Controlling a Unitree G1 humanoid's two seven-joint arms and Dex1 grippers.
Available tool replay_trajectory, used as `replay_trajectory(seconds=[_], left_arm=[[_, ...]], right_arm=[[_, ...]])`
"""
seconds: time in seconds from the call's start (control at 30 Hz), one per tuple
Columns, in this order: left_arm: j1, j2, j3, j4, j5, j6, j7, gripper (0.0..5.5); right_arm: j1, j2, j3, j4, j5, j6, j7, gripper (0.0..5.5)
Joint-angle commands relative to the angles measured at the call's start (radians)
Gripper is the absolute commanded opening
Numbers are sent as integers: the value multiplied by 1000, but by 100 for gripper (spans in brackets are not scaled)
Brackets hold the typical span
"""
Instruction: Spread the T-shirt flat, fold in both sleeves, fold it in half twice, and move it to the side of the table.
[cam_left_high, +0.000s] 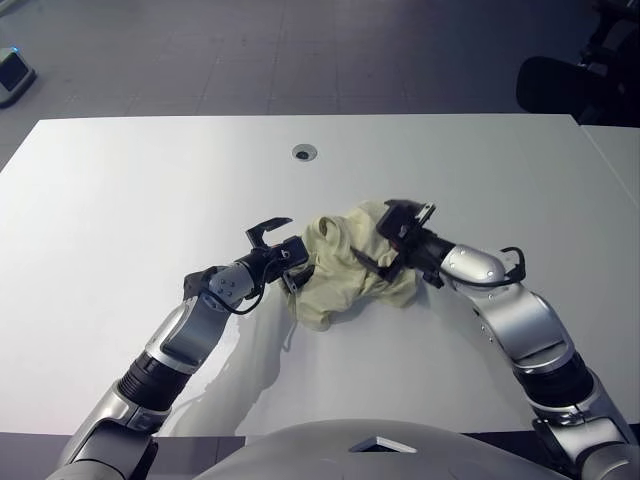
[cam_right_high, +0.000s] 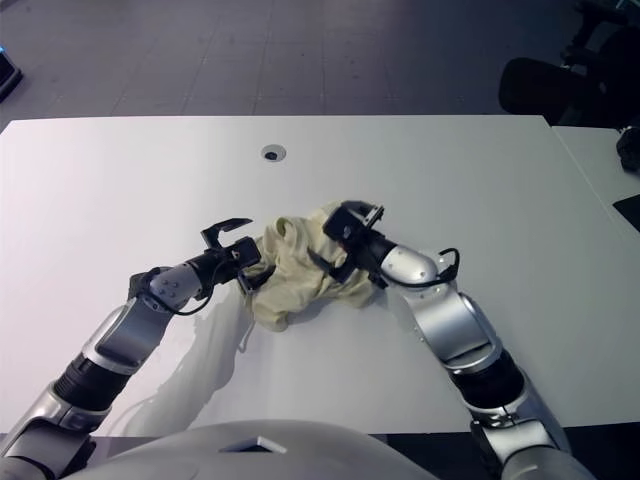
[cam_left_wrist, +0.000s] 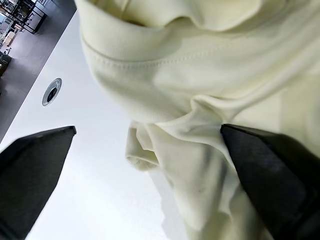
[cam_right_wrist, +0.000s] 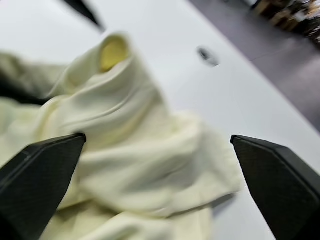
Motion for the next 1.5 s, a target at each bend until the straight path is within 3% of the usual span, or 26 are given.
replay_trajectory(seconds=[0.03, 0.43, 1.5], left_arm=[[20, 0, -2, 0, 13, 28, -22, 540], [16, -17, -6, -17, 21, 49, -30, 540], [43, -27, -12, -46, 43, 71, -36, 540]], right_arm=[[15, -10, 11, -55, -3, 21, 12, 537], [-1, 1, 96, 60, -146, -75, -50, 537], [-8, 44, 35, 48, -165, -87, 25, 21]])
